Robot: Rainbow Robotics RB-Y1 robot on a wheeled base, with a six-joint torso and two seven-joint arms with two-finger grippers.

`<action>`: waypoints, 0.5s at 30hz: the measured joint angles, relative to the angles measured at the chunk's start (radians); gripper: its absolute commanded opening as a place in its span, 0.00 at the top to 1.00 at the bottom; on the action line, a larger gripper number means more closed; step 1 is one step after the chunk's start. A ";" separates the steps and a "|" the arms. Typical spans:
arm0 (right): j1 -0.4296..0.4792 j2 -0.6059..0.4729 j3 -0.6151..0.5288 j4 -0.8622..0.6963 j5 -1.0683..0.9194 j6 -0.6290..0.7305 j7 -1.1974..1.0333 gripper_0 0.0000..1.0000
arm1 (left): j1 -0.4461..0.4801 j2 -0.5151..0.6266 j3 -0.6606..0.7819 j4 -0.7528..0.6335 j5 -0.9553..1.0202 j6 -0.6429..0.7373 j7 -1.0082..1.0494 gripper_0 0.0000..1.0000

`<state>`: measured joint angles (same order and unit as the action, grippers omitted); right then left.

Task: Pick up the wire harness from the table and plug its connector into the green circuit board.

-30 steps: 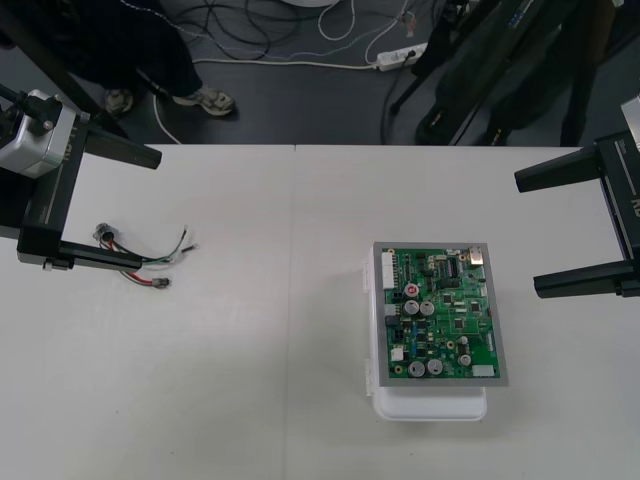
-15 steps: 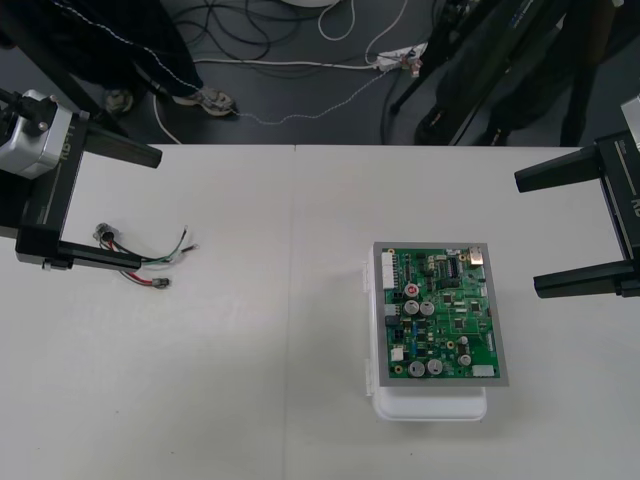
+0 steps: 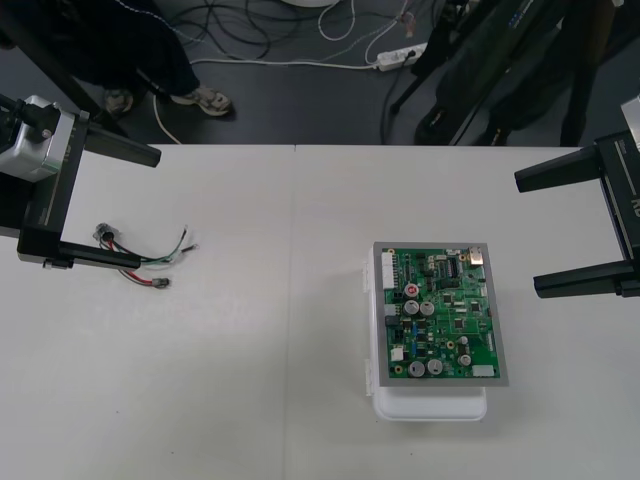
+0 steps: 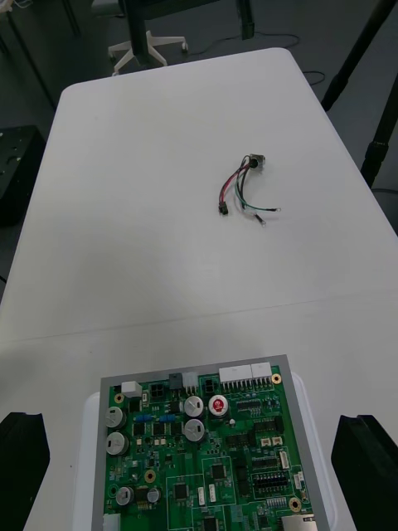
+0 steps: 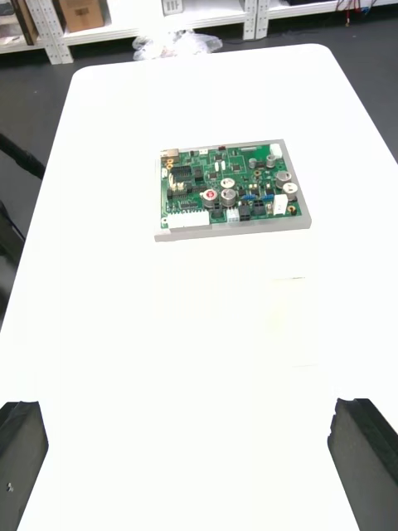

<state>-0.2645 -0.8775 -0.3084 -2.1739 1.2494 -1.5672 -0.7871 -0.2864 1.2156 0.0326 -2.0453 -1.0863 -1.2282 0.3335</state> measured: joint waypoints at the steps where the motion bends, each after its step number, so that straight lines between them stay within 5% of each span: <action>1: 0.000 0.000 0.000 0.000 0.000 0.000 0.000 0.00 | 0.000 0.000 0.000 0.000 -0.001 0.000 0.000 0.00; 15: 0.000 0.000 0.000 0.000 0.000 0.000 0.000 0.00 | 0.000 0.000 0.000 0.000 -0.031 0.000 -0.001 0.00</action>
<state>-0.2645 -0.8775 -0.3084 -2.1739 1.2494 -1.5672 -0.7871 -0.2864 1.2156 0.0326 -2.0450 -1.1175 -1.2282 0.3325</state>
